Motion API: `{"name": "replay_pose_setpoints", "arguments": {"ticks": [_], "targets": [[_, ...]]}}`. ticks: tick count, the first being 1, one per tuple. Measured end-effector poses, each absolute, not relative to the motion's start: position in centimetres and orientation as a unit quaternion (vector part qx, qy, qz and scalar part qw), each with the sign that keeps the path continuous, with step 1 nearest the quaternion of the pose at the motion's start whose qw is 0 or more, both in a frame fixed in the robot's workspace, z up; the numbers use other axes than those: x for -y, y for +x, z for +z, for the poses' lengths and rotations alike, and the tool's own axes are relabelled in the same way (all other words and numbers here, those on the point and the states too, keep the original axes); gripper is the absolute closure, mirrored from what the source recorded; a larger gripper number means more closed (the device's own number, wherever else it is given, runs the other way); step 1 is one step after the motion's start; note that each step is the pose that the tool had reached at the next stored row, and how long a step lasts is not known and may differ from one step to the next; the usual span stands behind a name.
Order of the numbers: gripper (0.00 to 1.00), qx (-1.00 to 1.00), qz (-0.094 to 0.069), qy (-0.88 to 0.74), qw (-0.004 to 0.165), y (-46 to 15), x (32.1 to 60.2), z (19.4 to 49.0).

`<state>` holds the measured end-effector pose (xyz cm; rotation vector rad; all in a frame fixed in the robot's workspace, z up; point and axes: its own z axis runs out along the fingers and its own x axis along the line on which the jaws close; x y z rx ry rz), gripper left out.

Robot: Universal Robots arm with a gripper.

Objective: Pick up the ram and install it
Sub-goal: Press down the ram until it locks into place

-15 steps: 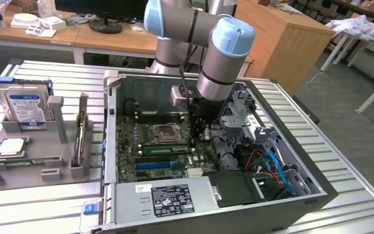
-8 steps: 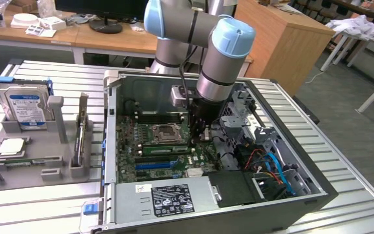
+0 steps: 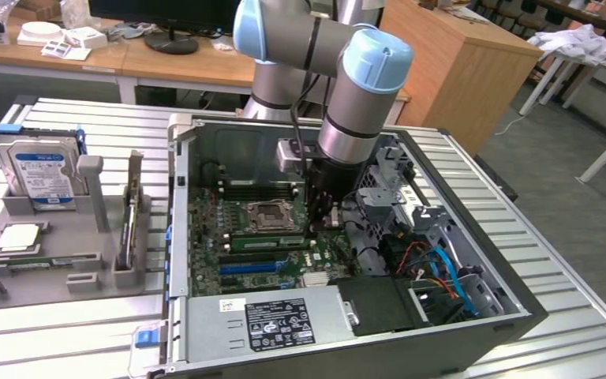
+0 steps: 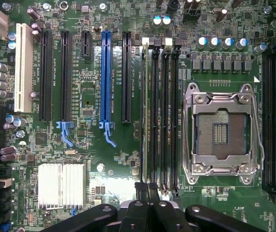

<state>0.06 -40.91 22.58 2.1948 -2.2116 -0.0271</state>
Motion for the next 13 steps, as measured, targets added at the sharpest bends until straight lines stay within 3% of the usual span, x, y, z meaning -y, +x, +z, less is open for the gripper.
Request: {"name": "replay_pose_setpoints", "arguments": {"ticks": [13], "targets": [[0.89,0.71,-0.009,0.704,0.013,0.05,40.92,22.34]]}}
